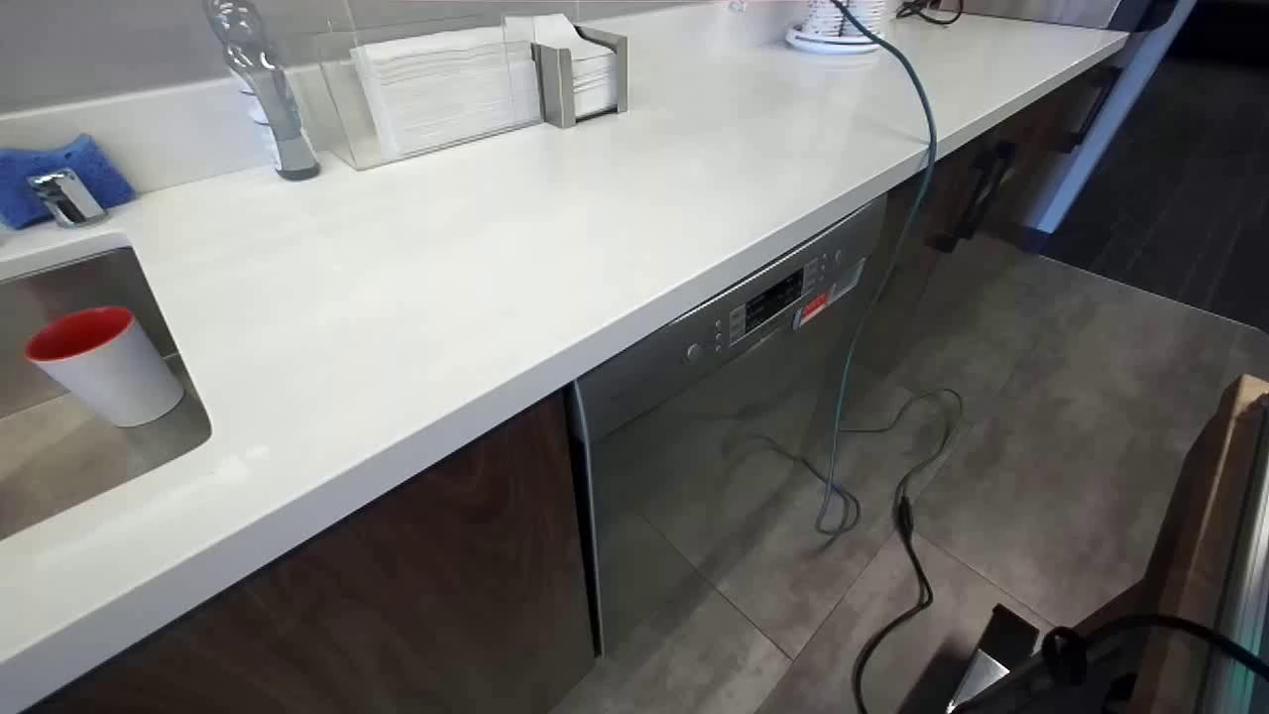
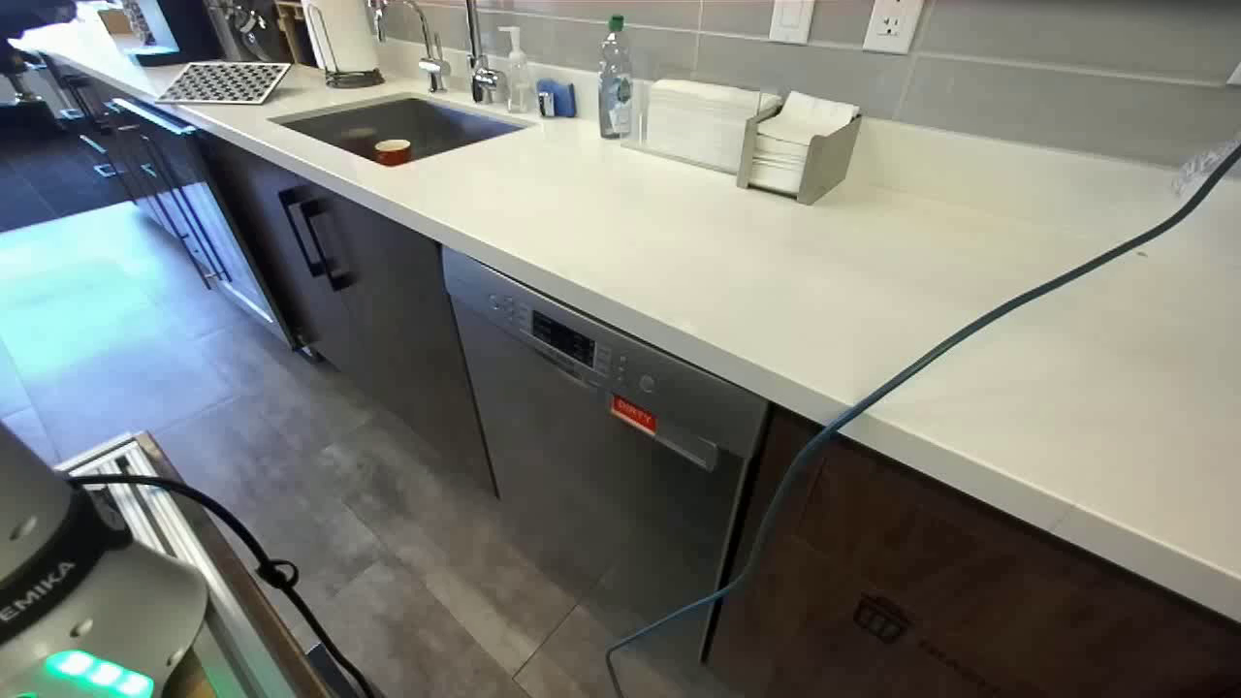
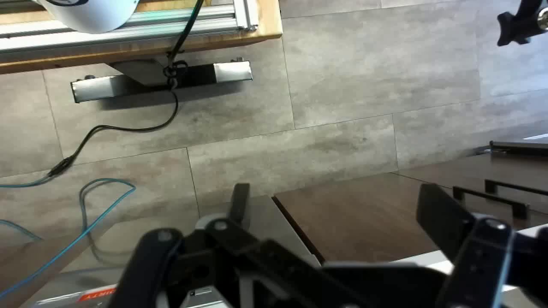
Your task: Press the button on the oven
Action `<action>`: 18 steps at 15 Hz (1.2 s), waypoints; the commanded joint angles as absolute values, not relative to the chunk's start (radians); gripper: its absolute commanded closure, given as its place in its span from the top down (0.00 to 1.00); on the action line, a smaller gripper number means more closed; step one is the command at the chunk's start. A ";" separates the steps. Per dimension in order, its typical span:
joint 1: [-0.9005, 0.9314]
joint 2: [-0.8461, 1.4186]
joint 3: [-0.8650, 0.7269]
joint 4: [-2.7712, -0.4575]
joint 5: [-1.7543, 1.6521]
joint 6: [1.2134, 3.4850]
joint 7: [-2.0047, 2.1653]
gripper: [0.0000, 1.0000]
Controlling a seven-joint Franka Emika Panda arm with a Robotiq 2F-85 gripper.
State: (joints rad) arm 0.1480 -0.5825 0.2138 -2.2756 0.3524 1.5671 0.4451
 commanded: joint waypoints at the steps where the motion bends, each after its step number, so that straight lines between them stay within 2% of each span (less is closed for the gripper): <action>1: 0.129 -0.584 0.227 -2.273 0.359 1.562 0.438 1.00; 14: 0.129 -0.584 0.227 -2.273 0.359 1.562 0.438 1.00; 18: 0.108 -0.597 0.176 -2.387 0.399 1.600 0.390 1.00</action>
State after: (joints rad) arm 0.1357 -0.5830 0.2001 -2.3070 0.3623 1.5683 0.4345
